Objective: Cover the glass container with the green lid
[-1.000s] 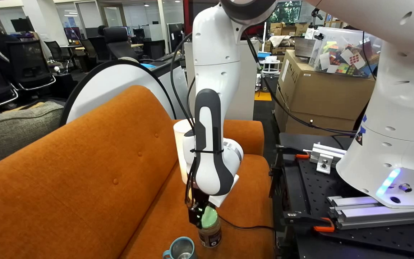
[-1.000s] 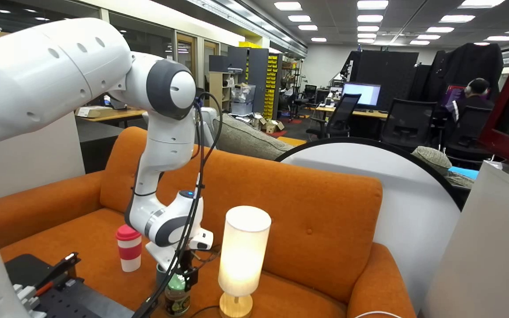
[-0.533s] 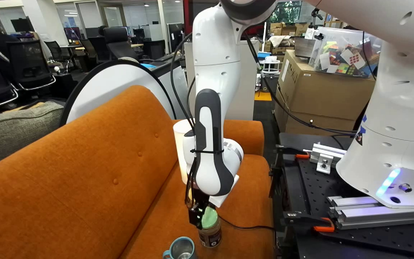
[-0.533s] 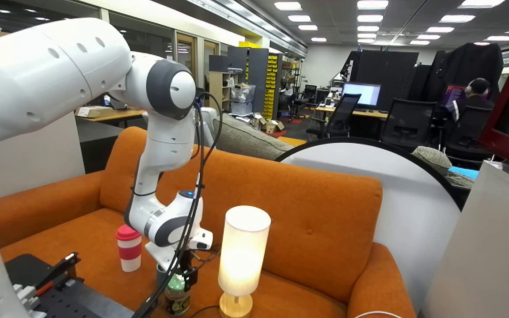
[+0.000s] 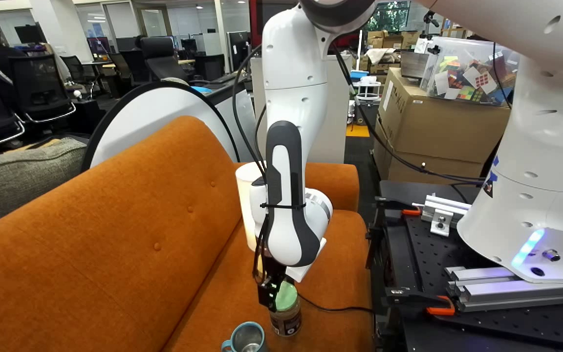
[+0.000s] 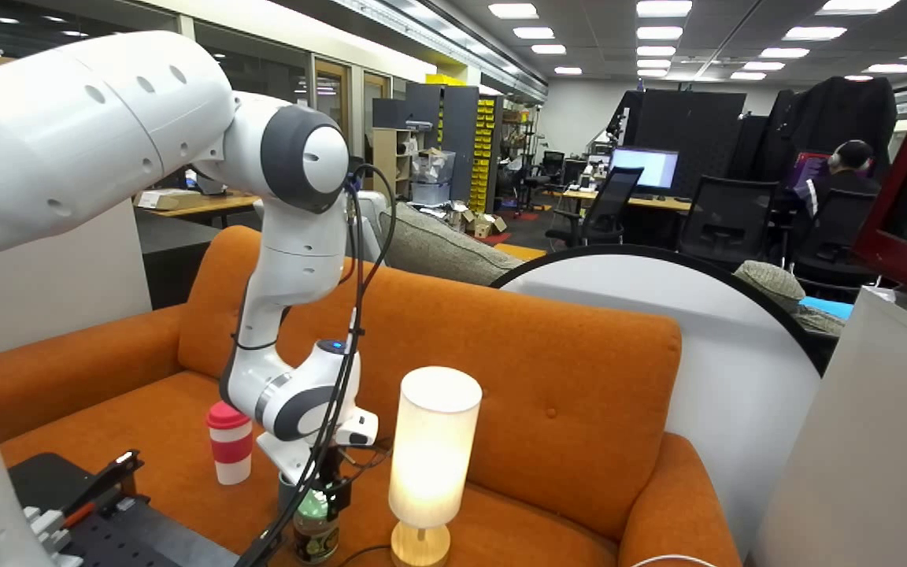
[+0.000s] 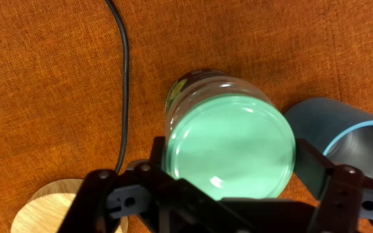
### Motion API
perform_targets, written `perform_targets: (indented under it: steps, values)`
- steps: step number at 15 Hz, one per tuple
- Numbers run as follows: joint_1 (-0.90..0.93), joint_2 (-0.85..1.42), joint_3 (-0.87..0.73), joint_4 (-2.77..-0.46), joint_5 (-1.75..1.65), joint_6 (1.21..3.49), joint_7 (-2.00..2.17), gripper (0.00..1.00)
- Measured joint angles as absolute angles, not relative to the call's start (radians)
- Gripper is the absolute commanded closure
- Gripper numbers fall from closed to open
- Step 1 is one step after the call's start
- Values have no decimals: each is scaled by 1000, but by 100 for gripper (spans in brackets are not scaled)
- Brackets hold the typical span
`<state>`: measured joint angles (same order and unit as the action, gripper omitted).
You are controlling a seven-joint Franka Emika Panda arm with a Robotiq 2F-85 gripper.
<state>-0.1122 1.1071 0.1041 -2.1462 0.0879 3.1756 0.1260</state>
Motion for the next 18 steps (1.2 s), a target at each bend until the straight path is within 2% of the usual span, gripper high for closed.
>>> perform_targets:
  steps: [5, 6, 7, 18]
  values:
    - [-112, 1105, 104, -2158, 88, 3183, 126, 30]
    - [-112, 1105, 104, -2159, 88, 3183, 126, 12]
    - [-112, 1105, 104, -2159, 88, 3183, 125, 1]
    - [-117, 1105, 120, -2160, 88, 3208, 125, 0]
